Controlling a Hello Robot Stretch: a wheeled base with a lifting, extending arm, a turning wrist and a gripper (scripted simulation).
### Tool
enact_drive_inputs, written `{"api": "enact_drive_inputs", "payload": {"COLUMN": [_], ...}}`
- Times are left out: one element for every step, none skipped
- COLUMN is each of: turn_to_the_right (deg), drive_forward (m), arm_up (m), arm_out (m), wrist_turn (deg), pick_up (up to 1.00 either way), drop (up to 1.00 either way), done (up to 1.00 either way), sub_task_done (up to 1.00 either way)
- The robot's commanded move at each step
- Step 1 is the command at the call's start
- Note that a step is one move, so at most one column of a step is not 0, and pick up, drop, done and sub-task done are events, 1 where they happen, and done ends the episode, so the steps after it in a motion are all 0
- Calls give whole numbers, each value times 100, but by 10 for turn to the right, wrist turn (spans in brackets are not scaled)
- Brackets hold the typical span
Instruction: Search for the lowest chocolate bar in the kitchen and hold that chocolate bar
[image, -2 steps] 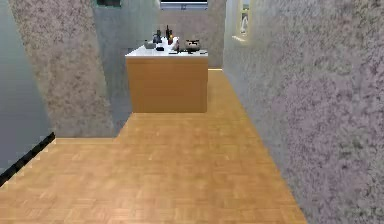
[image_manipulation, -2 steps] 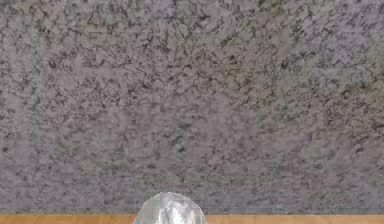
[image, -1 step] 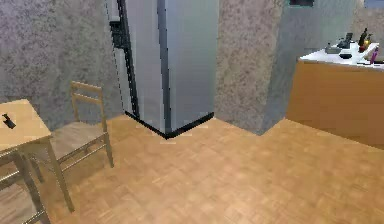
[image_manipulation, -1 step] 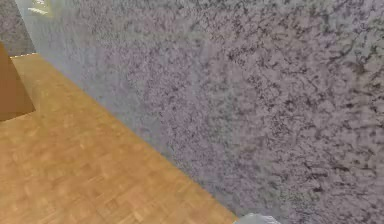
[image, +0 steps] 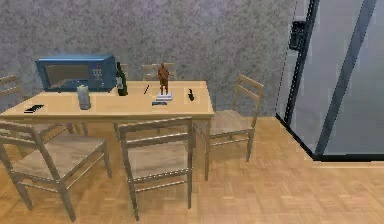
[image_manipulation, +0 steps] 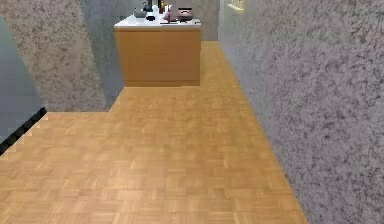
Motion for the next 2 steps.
{"api": "enact_drive_inputs", "payload": {"turn_to_the_right": [0, 450], "drive_forward": [25, 0], "arm_up": [0, 0], "arm_out": [0, 0], "wrist_turn": [0, 0], "pick_up": [0, 0], "drop": [0, 0], "done": [0, 0], "sub_task_done": [0, 0]}}
